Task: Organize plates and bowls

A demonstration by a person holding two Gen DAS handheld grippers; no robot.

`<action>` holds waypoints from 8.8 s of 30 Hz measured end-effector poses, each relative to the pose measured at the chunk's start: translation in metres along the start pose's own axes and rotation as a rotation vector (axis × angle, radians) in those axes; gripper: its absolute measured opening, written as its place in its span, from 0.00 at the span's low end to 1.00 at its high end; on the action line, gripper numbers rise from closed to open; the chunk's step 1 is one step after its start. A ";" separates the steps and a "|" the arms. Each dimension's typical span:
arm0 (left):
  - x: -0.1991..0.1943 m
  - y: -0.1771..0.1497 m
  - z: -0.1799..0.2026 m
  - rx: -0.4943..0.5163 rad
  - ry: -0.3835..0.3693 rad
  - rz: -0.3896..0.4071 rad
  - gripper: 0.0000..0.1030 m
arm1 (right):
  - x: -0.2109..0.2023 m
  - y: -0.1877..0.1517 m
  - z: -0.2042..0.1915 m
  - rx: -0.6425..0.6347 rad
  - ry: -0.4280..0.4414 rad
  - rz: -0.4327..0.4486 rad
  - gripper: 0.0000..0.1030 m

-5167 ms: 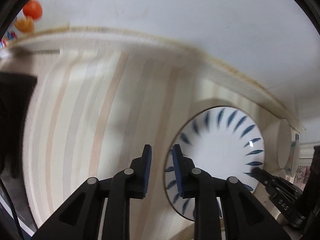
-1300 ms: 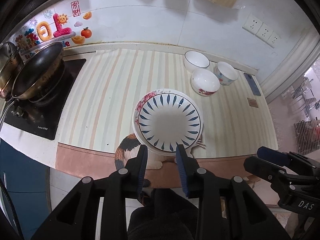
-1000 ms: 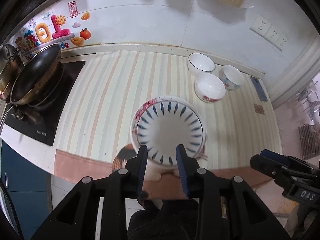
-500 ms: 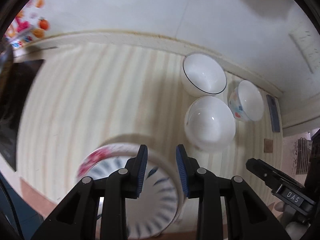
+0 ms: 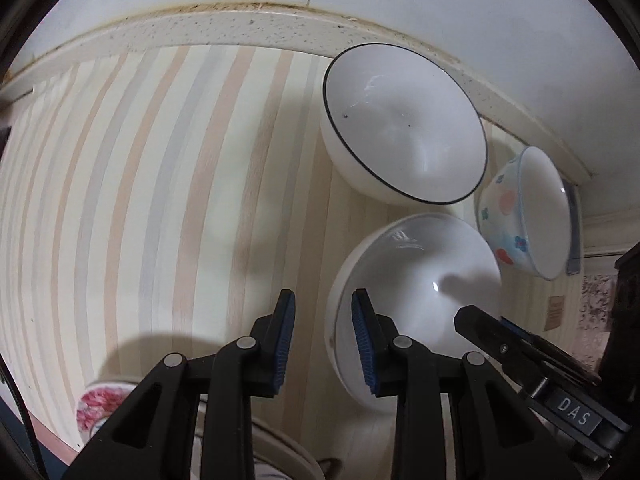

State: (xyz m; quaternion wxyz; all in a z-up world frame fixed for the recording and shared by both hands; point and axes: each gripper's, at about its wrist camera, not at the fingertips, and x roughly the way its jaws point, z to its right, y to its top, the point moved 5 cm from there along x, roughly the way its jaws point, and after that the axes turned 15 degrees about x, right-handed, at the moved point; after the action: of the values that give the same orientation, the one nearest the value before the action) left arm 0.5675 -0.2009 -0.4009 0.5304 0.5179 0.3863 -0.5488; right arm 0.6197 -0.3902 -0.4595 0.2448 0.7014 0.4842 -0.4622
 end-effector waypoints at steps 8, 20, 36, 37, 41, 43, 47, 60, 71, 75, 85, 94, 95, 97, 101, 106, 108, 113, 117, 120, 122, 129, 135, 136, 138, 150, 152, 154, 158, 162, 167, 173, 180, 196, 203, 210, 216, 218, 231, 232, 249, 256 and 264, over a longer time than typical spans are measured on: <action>-0.004 0.007 0.009 0.053 0.047 0.020 0.11 | 0.008 -0.007 -0.010 -0.041 -0.038 0.049 0.15; -0.032 -0.014 0.022 0.070 0.067 0.052 0.11 | -0.008 -0.022 -0.018 -0.082 -0.036 0.063 0.14; -0.064 -0.087 0.071 0.156 0.000 0.068 0.11 | -0.065 -0.109 0.038 -0.107 -0.059 0.055 0.14; -0.062 -0.092 0.075 0.159 -0.006 0.062 0.11 | -0.069 -0.113 0.045 -0.104 -0.065 0.055 0.14; -0.048 -0.107 0.093 0.178 -0.011 0.042 0.11 | -0.073 -0.127 0.074 -0.076 -0.079 0.043 0.14; -0.040 -0.110 0.100 0.185 -0.012 0.035 0.11 | -0.072 -0.131 0.087 -0.060 -0.083 0.036 0.14; -0.028 -0.113 0.109 0.190 -0.007 0.019 0.11 | -0.067 -0.133 0.106 -0.036 -0.092 0.029 0.14; -0.011 -0.116 0.131 0.237 0.028 -0.009 0.11 | -0.068 -0.126 0.128 -0.006 -0.092 0.023 0.14; -0.071 -0.090 0.128 0.189 -0.013 0.047 0.18 | -0.088 -0.108 0.134 0.083 -0.004 -0.047 0.14; -0.093 -0.036 0.115 0.139 -0.005 0.141 0.32 | -0.109 -0.072 0.131 0.119 0.040 0.000 0.22; -0.026 0.080 0.106 0.121 0.025 0.078 0.32 | -0.102 0.061 0.080 0.137 0.079 0.131 0.37; 0.026 0.104 0.121 0.209 0.034 0.003 0.11 | -0.061 0.108 0.061 0.097 -0.037 0.142 0.21; 0.025 0.104 0.125 0.223 0.049 0.014 0.11 | -0.059 0.109 0.060 0.090 -0.059 0.151 0.14; 0.024 0.103 0.129 0.234 0.075 0.027 0.11 | -0.059 0.108 0.059 0.072 -0.067 0.162 0.12; 0.016 0.099 0.134 0.241 0.067 0.050 0.10 | -0.059 0.105 0.058 0.052 -0.087 0.168 0.11; -0.001 0.089 0.137 0.259 0.071 0.070 0.10 | -0.066 0.098 0.061 0.045 -0.072 0.168 0.11; -0.011 0.083 0.138 0.262 0.068 0.083 0.10 | -0.075 0.093 0.063 0.048 -0.056 0.169 0.11; -0.035 0.073 0.147 0.275 0.068 0.103 0.10 | -0.101 0.071 0.060 0.023 -0.043 0.185 0.11; -0.059 0.046 0.150 0.276 0.046 0.107 0.10 | -0.124 0.040 0.058 0.000 -0.030 0.187 0.11; -0.077 0.022 0.149 0.274 0.034 0.110 0.10 | -0.139 0.012 0.055 -0.017 -0.018 0.177 0.11; -0.087 0.007 0.147 0.276 0.032 0.113 0.10 | -0.146 -0.007 0.055 -0.032 -0.015 0.166 0.11; -0.095 -0.038 0.142 0.285 -0.019 0.065 0.10 | -0.159 -0.073 0.067 -0.043 -0.013 0.100 0.11; -0.082 -0.067 0.143 0.300 -0.020 0.019 0.10 | -0.151 -0.112 0.079 -0.024 -0.025 0.061 0.11; -0.078 -0.071 0.143 0.298 -0.021 0.006 0.10 | -0.147 -0.117 0.082 -0.021 -0.032 0.051 0.11; -0.071 -0.078 0.142 0.301 -0.017 -0.015 0.10 | -0.140 -0.124 0.089 -0.013 -0.040 0.036 0.11; -0.046 -0.094 0.142 0.317 0.011 -0.077 0.10 | -0.109 -0.132 0.105 0.011 -0.088 -0.026 0.11; -0.043 -0.095 0.141 0.312 0.014 -0.088 0.10 | -0.106 -0.132 0.106 0.015 -0.089 -0.032 0.11; -0.038 -0.097 0.139 0.307 0.012 -0.102 0.10 | -0.104 -0.129 0.105 0.016 -0.095 -0.043 0.11; -0.034 -0.099 0.138 0.306 0.020 -0.106 0.10 | -0.100 -0.127 0.104 0.012 -0.110 -0.042 0.11; -0.035 -0.099 0.138 0.304 0.007 -0.120 0.10 | -0.100 -0.122 0.103 0.012 -0.115 -0.069 0.14; -0.069 -0.080 0.115 0.226 -0.036 -0.057 0.13 | -0.125 -0.104 0.096 0.040 -0.053 -0.077 0.14; -0.081 0.002 0.041 0.053 0.026 0.085 0.26 | -0.134 -0.032 0.040 0.006 0.051 0.040 0.41; -0.031 0.069 -0.034 -0.105 0.036 0.047 0.26 | -0.064 0.057 -0.034 0.001 0.096 0.057 0.41; 0.010 0.104 -0.020 -0.029 0.064 0.016 0.08 | 0.018 0.096 -0.062 -0.032 -0.018 0.014 0.12; -0.012 0.096 -0.004 -0.001 0.059 0.048 0.08 | -0.002 0.088 -0.063 -0.050 -0.026 0.030 0.12; -0.058 0.072 0.018 0.050 0.061 0.088 0.08 | -0.042 0.059 -0.067 -0.077 -0.012 0.063 0.12; -0.097 0.052 0.045 0.091 0.044 0.136 0.08 | -0.086 0.023 -0.058 -0.085 0.011 0.090 0.12; -0.110 0.036 0.057 0.115 0.033 0.141 0.08 | -0.104 0.011 -0.049 -0.086 0.019 0.096 0.12; -0.120 -0.043 0.114 0.229 -0.028 0.106 0.08 | -0.167 -0.083 0.025 -0.036 0.001 0.106 0.12; -0.116 -0.049 0.117 0.234 -0.034 0.093 0.08 | -0.167 -0.088 0.031 -0.032 -0.002 0.101 0.12; -0.066 -0.104 0.137 0.314 0.026 -0.035 0.08 | -0.132 -0.140 0.098 0.016 -0.059 0.012 0.12; -0.056 -0.106 0.140 0.327 0.068 -0.048 0.08 | -0.123 -0.142 0.106 0.007 -0.064 -0.001 0.12; -0.051 -0.104 0.134 0.314 0.095 -0.052 0.09 | -0.118 -0.135 0.099 -0.026 -0.086 -0.008 0.14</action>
State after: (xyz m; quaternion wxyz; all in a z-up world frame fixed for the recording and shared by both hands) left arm 0.4391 -0.3079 -0.3422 0.4096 0.6096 0.3336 -0.5911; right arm 0.4445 -0.4664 -0.3859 0.2727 0.6759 0.4820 -0.4863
